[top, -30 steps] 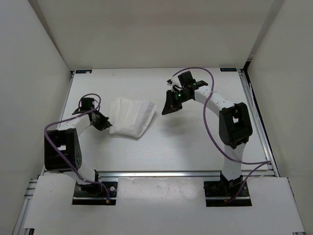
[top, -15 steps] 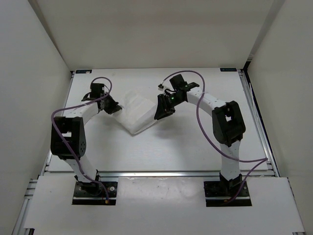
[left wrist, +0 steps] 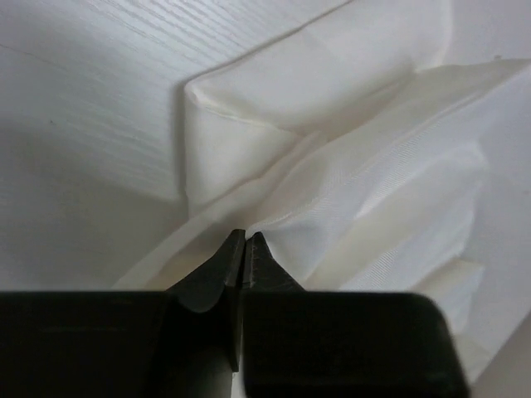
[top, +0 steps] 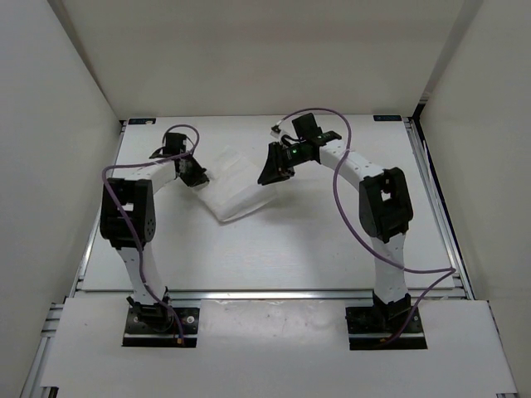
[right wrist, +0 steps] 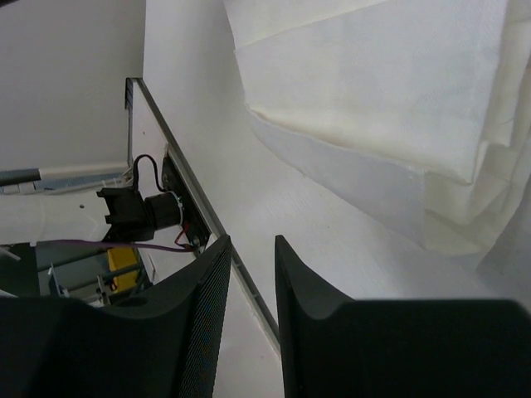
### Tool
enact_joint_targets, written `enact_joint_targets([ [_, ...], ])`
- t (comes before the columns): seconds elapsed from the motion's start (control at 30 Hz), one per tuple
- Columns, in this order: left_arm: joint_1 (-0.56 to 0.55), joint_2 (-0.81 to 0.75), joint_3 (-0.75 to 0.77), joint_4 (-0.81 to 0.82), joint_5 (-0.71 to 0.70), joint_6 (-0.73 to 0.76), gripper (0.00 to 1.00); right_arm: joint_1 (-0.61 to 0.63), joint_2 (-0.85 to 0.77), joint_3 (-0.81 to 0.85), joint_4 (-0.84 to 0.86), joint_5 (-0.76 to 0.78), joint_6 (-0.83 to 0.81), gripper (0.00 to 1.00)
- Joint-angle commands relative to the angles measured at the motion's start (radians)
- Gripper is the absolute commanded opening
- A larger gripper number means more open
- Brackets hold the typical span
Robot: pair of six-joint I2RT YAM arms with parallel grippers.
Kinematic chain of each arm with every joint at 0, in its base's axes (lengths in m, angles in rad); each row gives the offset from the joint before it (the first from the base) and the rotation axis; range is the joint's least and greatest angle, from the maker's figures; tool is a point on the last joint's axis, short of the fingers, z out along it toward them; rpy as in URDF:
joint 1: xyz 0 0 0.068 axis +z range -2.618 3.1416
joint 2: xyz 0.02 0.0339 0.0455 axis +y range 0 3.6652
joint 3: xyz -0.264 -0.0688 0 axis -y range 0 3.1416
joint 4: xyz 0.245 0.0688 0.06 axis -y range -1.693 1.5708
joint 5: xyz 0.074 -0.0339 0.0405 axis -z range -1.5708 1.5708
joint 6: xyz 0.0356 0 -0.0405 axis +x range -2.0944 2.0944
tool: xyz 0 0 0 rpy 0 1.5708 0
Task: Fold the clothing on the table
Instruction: Fold the skirt
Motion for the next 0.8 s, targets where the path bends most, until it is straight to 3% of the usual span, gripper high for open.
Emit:
enact_joint_targets([
  [0.0,-0.046,0.046,0.082,-0.051,-0.075,0.041,0.15,0.026,-0.058,-0.038,0.02,-0.011,0.005,0.33],
  [0.2,-0.078,0.064,0.174,-0.085,-0.138,0.046,0.52,0.035,-0.128,-0.072,-0.009,0.038,-0.016,0.34],
  [0.27,-0.054,0.049,0.23,-0.111,-0.143,0.049,0.59,0.035,-0.156,-0.082,-0.006,0.052,-0.024,0.34],
  [0.4,0.007,-0.021,0.334,-0.163,-0.131,0.052,0.61,0.026,-0.188,-0.113,0.0,0.067,-0.018,0.35],
  [0.5,0.061,-0.106,0.323,-0.182,-0.117,0.055,0.6,0.005,-0.231,-0.15,0.014,0.072,-0.015,0.36],
  [0.6,0.133,-0.211,0.207,-0.157,-0.048,0.059,0.61,-0.026,-0.286,-0.216,0.039,0.093,-0.01,0.36],
  [0.67,0.165,-0.316,0.036,-0.101,0.069,0.056,0.6,-0.052,-0.337,-0.306,0.077,0.115,-0.002,0.38],
  [0.77,0.161,-0.444,-0.17,-0.073,0.116,0.067,0.6,-0.124,-0.427,-0.458,0.161,0.117,0.034,0.4],
])
